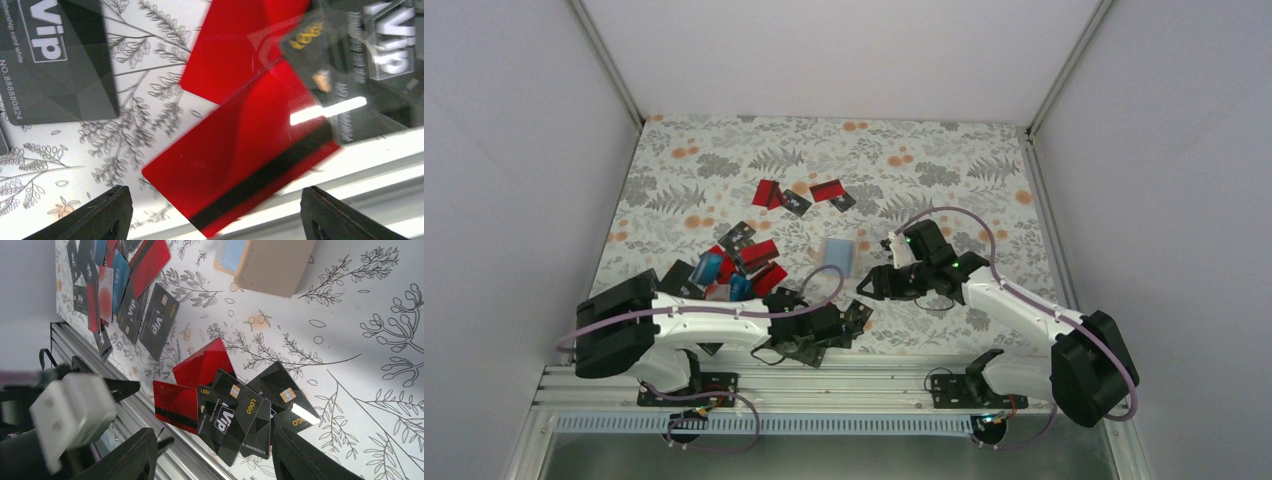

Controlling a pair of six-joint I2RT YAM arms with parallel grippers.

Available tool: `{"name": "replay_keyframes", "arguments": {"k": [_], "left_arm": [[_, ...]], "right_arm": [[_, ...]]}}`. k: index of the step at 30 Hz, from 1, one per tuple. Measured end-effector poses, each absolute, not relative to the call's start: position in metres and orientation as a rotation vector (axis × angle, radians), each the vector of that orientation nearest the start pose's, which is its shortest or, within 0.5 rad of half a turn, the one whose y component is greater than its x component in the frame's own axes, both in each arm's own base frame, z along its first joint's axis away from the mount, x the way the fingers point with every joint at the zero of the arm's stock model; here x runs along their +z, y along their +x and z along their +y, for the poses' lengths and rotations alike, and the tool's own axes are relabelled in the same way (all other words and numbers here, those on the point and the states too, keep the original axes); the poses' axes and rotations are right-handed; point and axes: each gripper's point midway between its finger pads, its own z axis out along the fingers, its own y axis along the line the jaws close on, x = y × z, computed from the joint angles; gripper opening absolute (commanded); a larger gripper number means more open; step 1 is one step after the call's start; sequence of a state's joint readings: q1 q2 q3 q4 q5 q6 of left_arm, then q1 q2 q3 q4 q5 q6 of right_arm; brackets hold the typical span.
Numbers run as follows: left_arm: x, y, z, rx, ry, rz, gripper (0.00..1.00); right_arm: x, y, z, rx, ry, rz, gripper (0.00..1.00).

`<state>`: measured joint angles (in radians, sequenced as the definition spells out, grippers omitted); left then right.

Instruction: Put the credit cards into the card holder

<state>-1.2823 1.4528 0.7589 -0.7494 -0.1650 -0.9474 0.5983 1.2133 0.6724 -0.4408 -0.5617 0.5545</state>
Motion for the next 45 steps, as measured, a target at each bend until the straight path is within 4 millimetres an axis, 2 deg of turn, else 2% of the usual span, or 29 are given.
{"name": "replay_keyframes", "arguments": {"k": [4, 7, 10, 15, 26, 32, 36, 45], "left_arm": [[0.047, 0.090, -0.249, -0.055, 0.644, 2.830, 0.98], [0.055, 0.084, -0.263, -0.037, 0.780, 2.786, 0.99], [0.049, 0.081, -0.265, 0.030, 0.903, 2.761, 0.99], [0.029, 0.085, -0.252, 0.237, 1.073, 2.725, 0.99], [0.011, 0.097, -0.240, 0.409, 1.240, 2.681, 0.95], [0.006, 0.107, -0.238, 0.392, 1.256, 2.719, 0.76], [0.003, 0.105, -0.240, 0.333, 1.288, 2.760, 0.70], [0.003, 0.101, -0.240, 0.334, 1.356, 2.769, 0.53]], "right_arm": [[0.103, 0.189, 0.239, 1.099, -0.295, 2.729, 0.59], [0.102, 0.190, 0.239, 1.094, -0.294, 2.728, 0.59], [0.103, 0.191, 0.238, 1.093, -0.289, 2.725, 0.60], [0.108, 0.191, 0.238, 1.092, -0.287, 2.706, 0.60], [0.114, 0.191, 0.237, 1.094, -0.290, 2.682, 0.60], [0.112, 0.191, 0.236, 1.083, -0.286, 2.686, 0.59], [0.111, 0.192, 0.235, 1.069, -0.281, 2.687, 0.60], [0.110, 0.192, 0.234, 1.058, -0.282, 2.689, 0.59]]}}
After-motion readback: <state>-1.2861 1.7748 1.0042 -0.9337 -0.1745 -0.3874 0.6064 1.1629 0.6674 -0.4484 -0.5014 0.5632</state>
